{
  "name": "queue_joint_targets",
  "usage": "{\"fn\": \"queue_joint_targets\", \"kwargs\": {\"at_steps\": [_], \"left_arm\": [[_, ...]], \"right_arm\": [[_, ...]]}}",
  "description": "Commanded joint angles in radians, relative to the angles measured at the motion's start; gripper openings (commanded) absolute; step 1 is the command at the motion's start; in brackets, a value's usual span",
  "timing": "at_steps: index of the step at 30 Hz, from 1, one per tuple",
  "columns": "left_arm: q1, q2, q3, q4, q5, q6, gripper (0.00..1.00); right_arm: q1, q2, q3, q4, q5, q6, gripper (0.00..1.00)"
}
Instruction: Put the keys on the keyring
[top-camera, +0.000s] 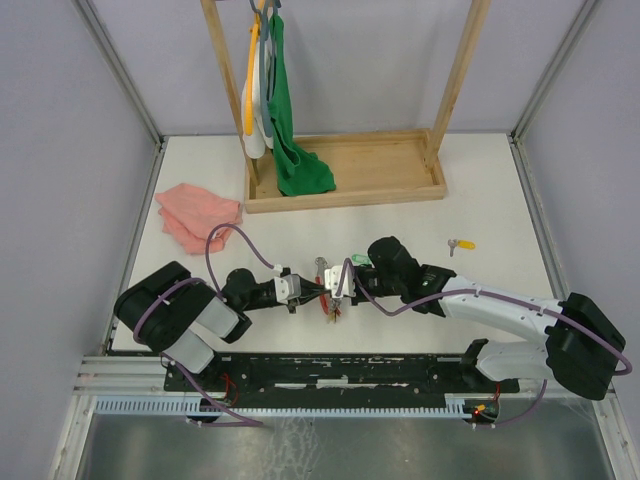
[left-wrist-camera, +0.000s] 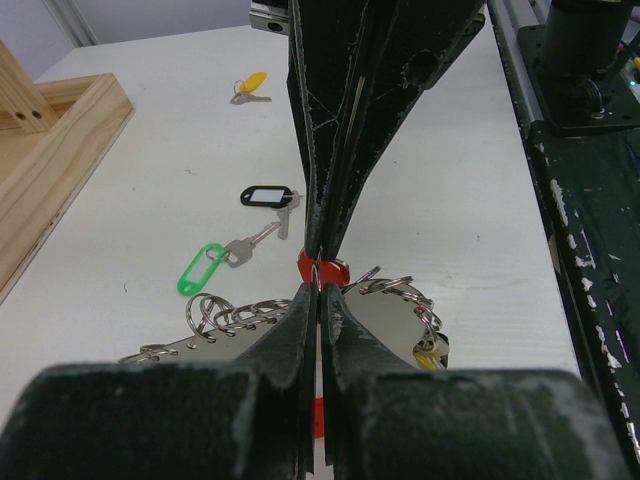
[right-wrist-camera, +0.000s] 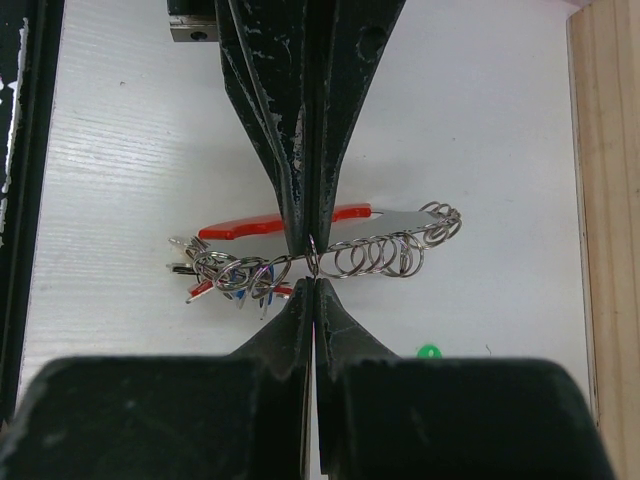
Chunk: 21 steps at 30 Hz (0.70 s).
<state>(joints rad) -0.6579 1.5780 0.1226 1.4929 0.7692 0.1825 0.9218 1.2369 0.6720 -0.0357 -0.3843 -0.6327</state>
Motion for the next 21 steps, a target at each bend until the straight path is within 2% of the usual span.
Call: {"fn": "queue_joint_targets", "kwargs": {"at_steps": [1, 7, 17, 21], "left_arm": [[-0.005, 0.014, 0.022, 0.161, 0.027, -0.049, 0.03], [-0.003, 0.035, 0.010, 0.233, 0.027, -0.073, 0.03], [-0.002, 0.008, 0.005, 0.237, 0.019, -0.083, 0.03], [-0.002, 0.005, -0.008, 0.235, -0.020, -0.069, 0.03]], "right_arm": [[0.002, -0.022, -0.007, 0.185, -0.081, 0.057, 0.01], [-0.042, 0.002, -0.044, 0.295, -0.168, 0.176, 0.01], [-0.122, 0.067, -0.123, 0.543, -0.275, 0.362, 0.01], [-0.132, 0.043, -0.161, 0.593, -0.217, 0.407, 0.01]]}}
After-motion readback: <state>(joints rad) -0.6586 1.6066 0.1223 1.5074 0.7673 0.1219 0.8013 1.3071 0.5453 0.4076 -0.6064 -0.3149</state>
